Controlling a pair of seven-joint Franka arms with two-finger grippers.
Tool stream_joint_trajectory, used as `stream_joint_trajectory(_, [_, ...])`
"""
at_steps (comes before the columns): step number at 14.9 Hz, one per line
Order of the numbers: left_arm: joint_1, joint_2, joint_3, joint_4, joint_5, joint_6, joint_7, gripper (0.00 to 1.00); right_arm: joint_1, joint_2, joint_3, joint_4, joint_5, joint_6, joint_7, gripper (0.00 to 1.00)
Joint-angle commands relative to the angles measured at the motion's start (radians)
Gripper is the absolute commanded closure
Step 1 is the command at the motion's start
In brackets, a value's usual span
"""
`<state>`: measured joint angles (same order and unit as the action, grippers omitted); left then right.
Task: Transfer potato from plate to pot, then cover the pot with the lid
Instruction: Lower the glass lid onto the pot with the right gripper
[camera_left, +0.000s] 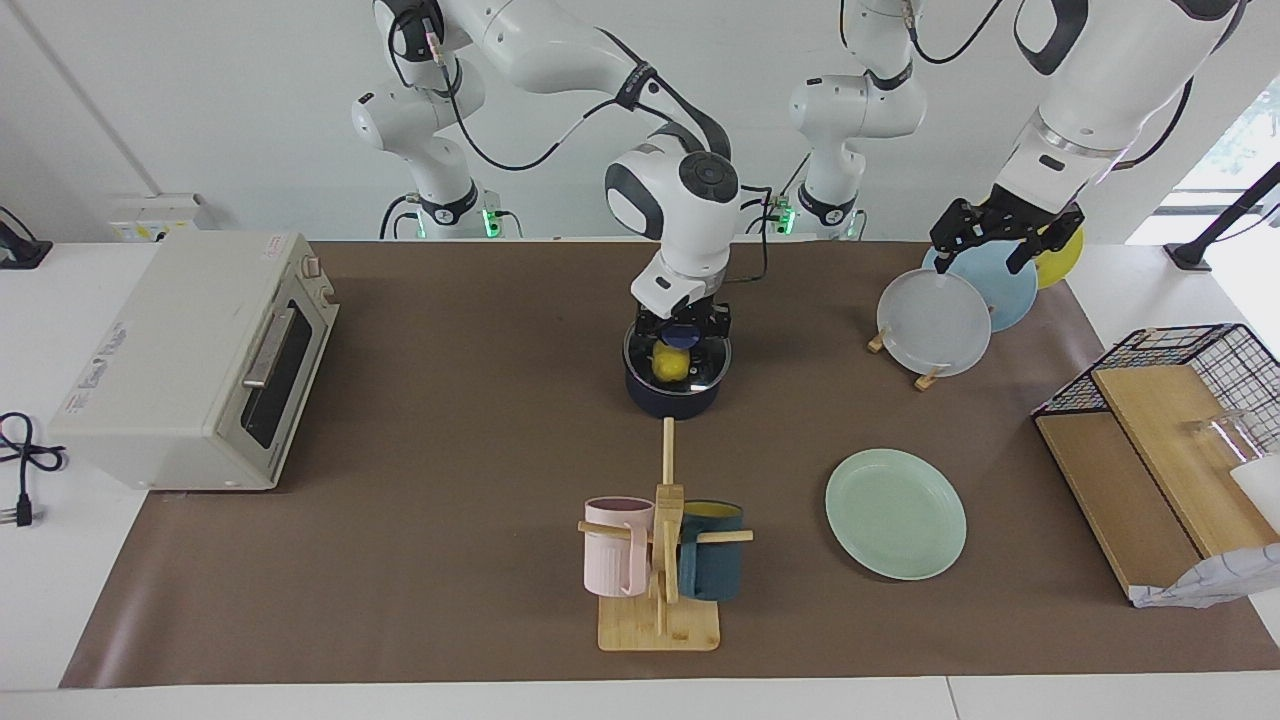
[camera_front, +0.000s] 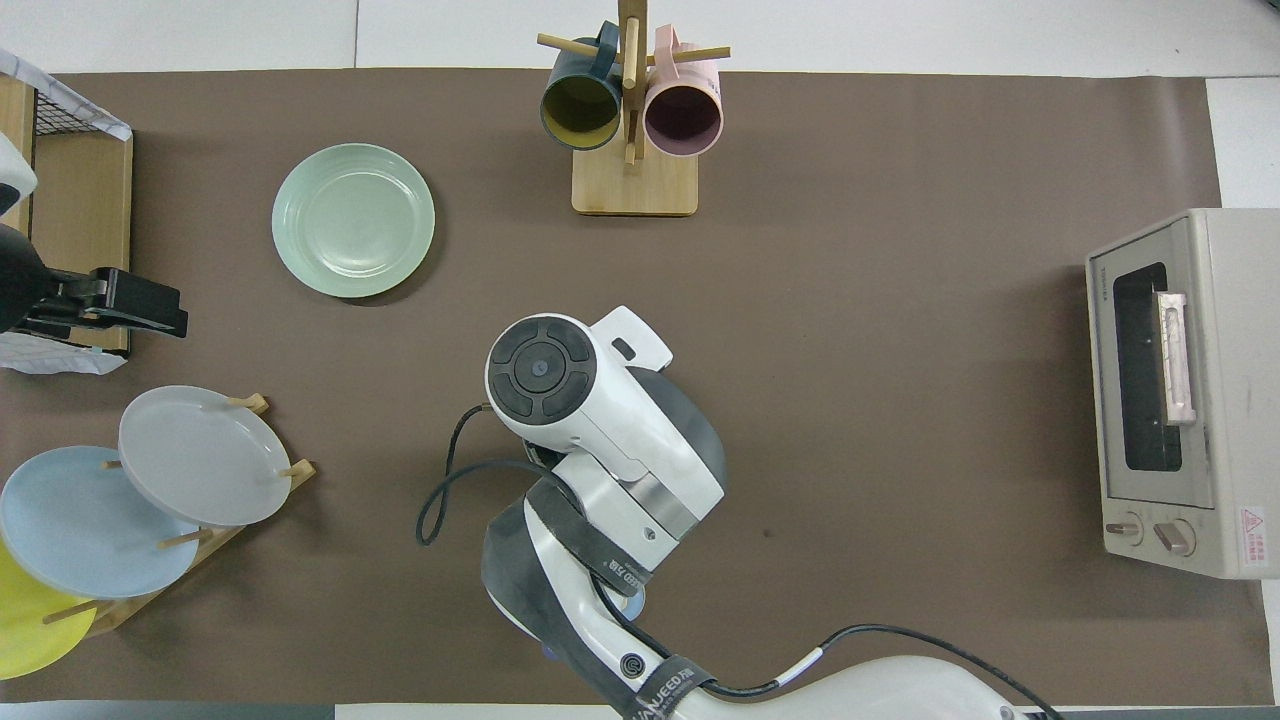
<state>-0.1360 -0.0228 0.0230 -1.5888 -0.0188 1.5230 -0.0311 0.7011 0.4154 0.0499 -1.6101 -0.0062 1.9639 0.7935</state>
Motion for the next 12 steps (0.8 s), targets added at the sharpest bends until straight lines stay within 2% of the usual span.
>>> stream_joint_trajectory(1, [0.019, -0.019, -0.018, -0.025, 0.017, 0.014, -0.004, 0.0, -0.005, -0.03, 0.007, -0.045, -0.008, 0.023, -0.022, 1.0])
stream_joint_trajectory(7, [0.012, -0.023, -0.017, -0.03, 0.014, 0.008, -0.009, 0.0, -0.005, -0.033, 0.007, -0.071, -0.006, 0.058, -0.02, 1.0])
stream_joint_trajectory(8, [0.012, -0.025, -0.017, -0.03, 0.014, 0.006, -0.009, 0.0, -0.006, -0.033, 0.007, -0.071, -0.006, 0.059, -0.019, 0.9])
stream_joint_trajectory(9, [0.012, -0.025, -0.017, -0.03, 0.014, 0.005, -0.009, 0.0, -0.006, -0.033, 0.007, -0.071, -0.006, 0.059, -0.019, 0.66])
stream_joint_trajectory(10, [0.013, -0.026, -0.017, -0.03, 0.014, 0.005, -0.009, 0.0, -0.006, -0.033, 0.007, -0.071, -0.006, 0.064, -0.019, 0.28])
stream_joint_trajectory(11, [0.015, -0.025, -0.017, -0.03, 0.014, 0.003, -0.009, 0.0, -0.005, -0.033, 0.007, -0.071, -0.006, 0.072, -0.02, 0.0])
stream_joint_trajectory(12, [0.018, -0.025, -0.017, -0.028, 0.014, 0.005, -0.009, 0.0, -0.006, -0.033, 0.007, -0.07, -0.006, 0.072, -0.02, 0.0])
